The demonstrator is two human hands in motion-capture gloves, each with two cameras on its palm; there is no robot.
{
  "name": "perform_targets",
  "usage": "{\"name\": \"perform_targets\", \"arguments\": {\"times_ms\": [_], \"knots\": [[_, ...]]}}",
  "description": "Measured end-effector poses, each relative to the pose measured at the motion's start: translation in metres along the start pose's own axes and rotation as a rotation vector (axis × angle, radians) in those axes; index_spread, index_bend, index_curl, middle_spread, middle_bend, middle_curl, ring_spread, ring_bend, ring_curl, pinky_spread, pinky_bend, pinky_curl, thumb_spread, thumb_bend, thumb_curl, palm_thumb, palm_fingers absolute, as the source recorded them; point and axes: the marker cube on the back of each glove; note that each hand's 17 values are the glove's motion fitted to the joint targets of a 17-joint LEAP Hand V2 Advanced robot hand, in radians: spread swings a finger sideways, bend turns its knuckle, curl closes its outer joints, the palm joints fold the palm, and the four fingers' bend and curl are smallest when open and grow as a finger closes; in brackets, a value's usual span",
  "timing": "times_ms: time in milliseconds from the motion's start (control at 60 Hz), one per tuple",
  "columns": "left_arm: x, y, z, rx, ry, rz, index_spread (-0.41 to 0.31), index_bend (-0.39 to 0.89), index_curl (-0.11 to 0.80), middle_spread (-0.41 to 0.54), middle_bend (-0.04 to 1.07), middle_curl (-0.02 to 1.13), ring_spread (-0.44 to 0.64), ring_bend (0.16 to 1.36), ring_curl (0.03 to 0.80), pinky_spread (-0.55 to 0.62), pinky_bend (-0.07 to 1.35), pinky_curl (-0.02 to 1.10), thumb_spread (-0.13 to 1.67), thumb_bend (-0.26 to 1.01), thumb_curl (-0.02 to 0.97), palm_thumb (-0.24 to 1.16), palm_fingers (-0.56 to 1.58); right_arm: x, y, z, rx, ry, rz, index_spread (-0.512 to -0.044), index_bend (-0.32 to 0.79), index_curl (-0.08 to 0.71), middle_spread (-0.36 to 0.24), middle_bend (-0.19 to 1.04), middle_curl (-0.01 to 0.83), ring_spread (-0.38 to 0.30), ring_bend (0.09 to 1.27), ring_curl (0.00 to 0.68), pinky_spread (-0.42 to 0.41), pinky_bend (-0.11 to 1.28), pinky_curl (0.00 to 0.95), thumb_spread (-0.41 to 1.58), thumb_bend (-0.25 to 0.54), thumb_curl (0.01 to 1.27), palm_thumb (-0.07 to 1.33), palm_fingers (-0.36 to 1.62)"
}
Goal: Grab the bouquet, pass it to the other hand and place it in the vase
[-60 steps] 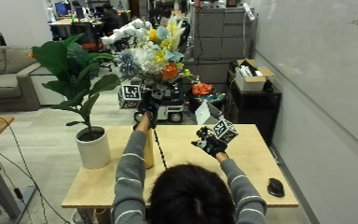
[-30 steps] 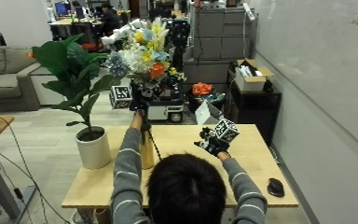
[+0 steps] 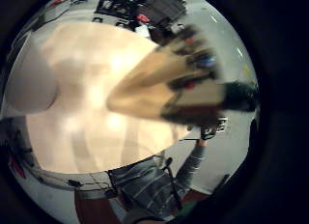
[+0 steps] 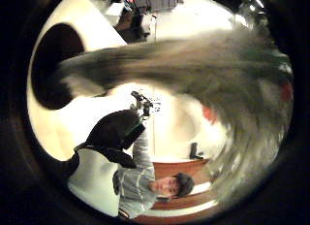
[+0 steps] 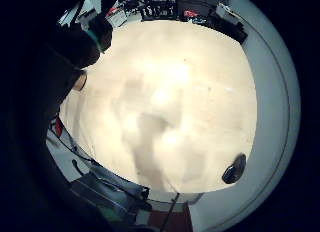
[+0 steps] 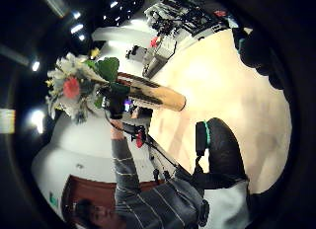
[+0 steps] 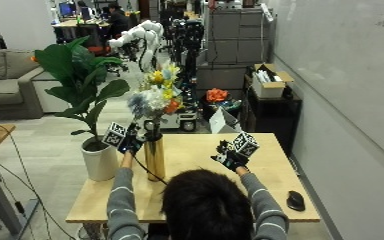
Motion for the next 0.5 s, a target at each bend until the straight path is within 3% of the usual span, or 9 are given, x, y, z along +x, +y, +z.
{"name": "perform_targets", "arguments": {"times_ms": [33,100,150,233,283,333,383,450,500], "knots": [[-0.016,0.002,-0.004,0.023,-0.012,-0.049,-0.016,0.08,0.403,0.115,0.28,0.41,0.18,0.51,0.346,0.21,0.35,0.37,0.87,-0.06,0.413,0.42,-0.31,-0.001,0.001,0.004,-0.034,-0.047,-0.012,-0.211,0.13,0.292,-0.038,0.19,0.405,-0.091,0.46,0.401,0.116,0.21,0.349,1.04,-0.019,0.48,0.83,0.87],[-0.042,0.009,-0.013,0.08,-0.049,-0.108,0.039,0.04,0.343,0.23,0.2,0.33,0.29,0.46,0.293,0.32,0.32,0.32,0.85,-0.05,0.398,0.4,-0.26,0.008,0.007,-0.005,0.015,0.061,0.036,-0.206,0.13,0.296,-0.038,0.19,0.405,-0.091,0.45,0.401,0.125,0.2,0.348,1.04,-0.02,0.48,0.83,0.88],[-0.058,0.012,-0.02,0.158,-0.078,-0.193,0.065,0.03,0.303,0.29,0.17,0.3,0.35,0.45,0.28,0.38,0.3,0.31,0.84,-0.05,0.391,0.39,-0.26,-0.004,0.015,-0.006,-0.039,-0.064,-0.04,-0.204,0.14,0.298,-0.037,0.19,0.405,-0.091,0.44,0.399,0.129,0.2,0.347,1.05,-0.02,0.48,0.83,0.88],[-0.057,0.016,-0.027,0.254,-0.112,-0.091,0.089,0.04,0.25,0.351,0.16,0.28,0.42,0.44,0.27,0.44,0.29,0.3,0.83,-0.04,0.38,0.38,-0.25,-0.02,0.023,-0.013,-0.083,-0.231,-0.179,-0.203,0.14,0.304,-0.037,0.19,0.405,-0.092,0.43,0.4,0.134,0.19,0.346,1.05,-0.019,0.48,0.84,0.88],[-0.044,0.023,-0.025,0.215,-0.073,-0.053,0.09,0.04,0.226,0.364,0.16,0.28,0.45,0.45,0.269,0.47,0.29,0.3,0.83,-0.04,0.374,0.37,-0.23,-0.009,0.015,-0.02,-0.009,-0.128,-0.193,-0.203,0.14,0.306,-0.037,0.19,0.405,-0.092,0.43,0.401,0.135,0.19,0.345,1.05,-0.019,0.48,0.84,0.88],[-0.032,0.032,-0.021,0.148,-0.039,-0.046,0.089,0.05,0.204,0.369,0.16,0.27,0.46,0.45,0.269,0.48,0.29,0.3,0.83,-0.04,0.368,0.36,-0.22,0.007,0.013,-0.027,0.053,-0.005,-0.093,-0.202,0.14,0.307,-0.035,0.19,0.407,-0.092,0.42,0.4,0.138,0.19,0.345,1.05,-0.022,0.48,0.83,0.87],[-0.029,0.031,-0.02,0.173,-0.086,-0.046,0.083,0.06,0.188,0.374,0.16,0.27,0.48,0.45,0.267,0.49,0.29,0.3,0.83,-0.04,0.364,0.35,-0.21,0.014,0.014,-0.033,0.071,0.02,-0.056,-0.203,0.13,0.308,-0.034,0.19,0.406,-0.092,0.41,0.401,0.145,0.19,0.347,1.05,-0.022,0.48,0.83,0.86],[-0.026,0.015,-0.016,0.186,-0.121,-0.002,0.026,0.07,0.174,0.34,0.16,0.26,0.48,0.45,0.269,0.5,0.29,0.3,0.83,-0.04,0.358,0.34,-0.19,0.007,0.014,-0.03,0.004,-0.165,-0.182,-0.206,0.13,0.307,-0.033,0.19,0.407,-0.093,0.41,0.402,0.148,0.19,0.346,1.05,-0.021,0.48,0.83,0.85],[-0.007,0.026,-0.01,0.14,-0.08,0.056,-0.019,0.08,0.164,0.312,0.16,0.26,0.48,0.46,0.269,0.51,0.29,0.3,0.83,-0.04,0.355,0.33,-0.18,0.026,0.01,-0.027,0.009,-0.097,-0.062,-0.207,0.13,0.306,-0.033,0.19,0.408,-0.094,0.4,0.402,0.15,0.19,0.345,1.05,-0.019,0.48,0.83,0.85]]}}
